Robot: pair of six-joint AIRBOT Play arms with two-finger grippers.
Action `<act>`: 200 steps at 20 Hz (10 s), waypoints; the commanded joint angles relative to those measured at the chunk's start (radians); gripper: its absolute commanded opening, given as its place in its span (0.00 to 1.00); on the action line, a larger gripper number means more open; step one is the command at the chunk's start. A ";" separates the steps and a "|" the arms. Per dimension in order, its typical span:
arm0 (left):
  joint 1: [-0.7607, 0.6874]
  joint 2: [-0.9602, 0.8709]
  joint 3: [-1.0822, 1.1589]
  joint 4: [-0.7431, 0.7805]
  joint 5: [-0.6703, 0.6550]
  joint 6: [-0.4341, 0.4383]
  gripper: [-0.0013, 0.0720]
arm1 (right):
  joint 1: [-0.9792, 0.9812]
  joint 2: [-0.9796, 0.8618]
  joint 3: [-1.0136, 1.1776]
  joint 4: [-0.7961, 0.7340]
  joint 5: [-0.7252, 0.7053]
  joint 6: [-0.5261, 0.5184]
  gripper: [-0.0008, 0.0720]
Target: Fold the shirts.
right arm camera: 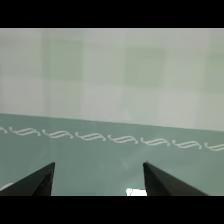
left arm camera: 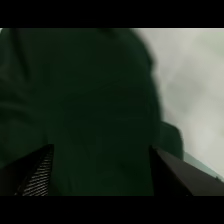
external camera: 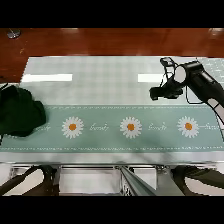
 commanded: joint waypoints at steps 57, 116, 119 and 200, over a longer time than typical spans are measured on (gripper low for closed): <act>-0.234 0.215 -0.187 -0.826 -0.428 0.499 0.97 | -0.499 0.661 -0.383 0.163 -0.018 -0.007 0.87; -0.164 0.618 0.409 -0.636 -0.161 0.565 0.06 | -0.085 0.928 0.192 0.097 0.447 -0.035 0.05; -0.166 0.480 0.303 -0.640 -0.143 0.566 0.06 | -0.086 0.896 -0.092 0.014 0.234 0.046 0.05; -0.241 0.530 1.051 -0.443 -0.320 0.518 0.06 | -0.453 0.935 0.599 0.332 0.197 -0.172 0.05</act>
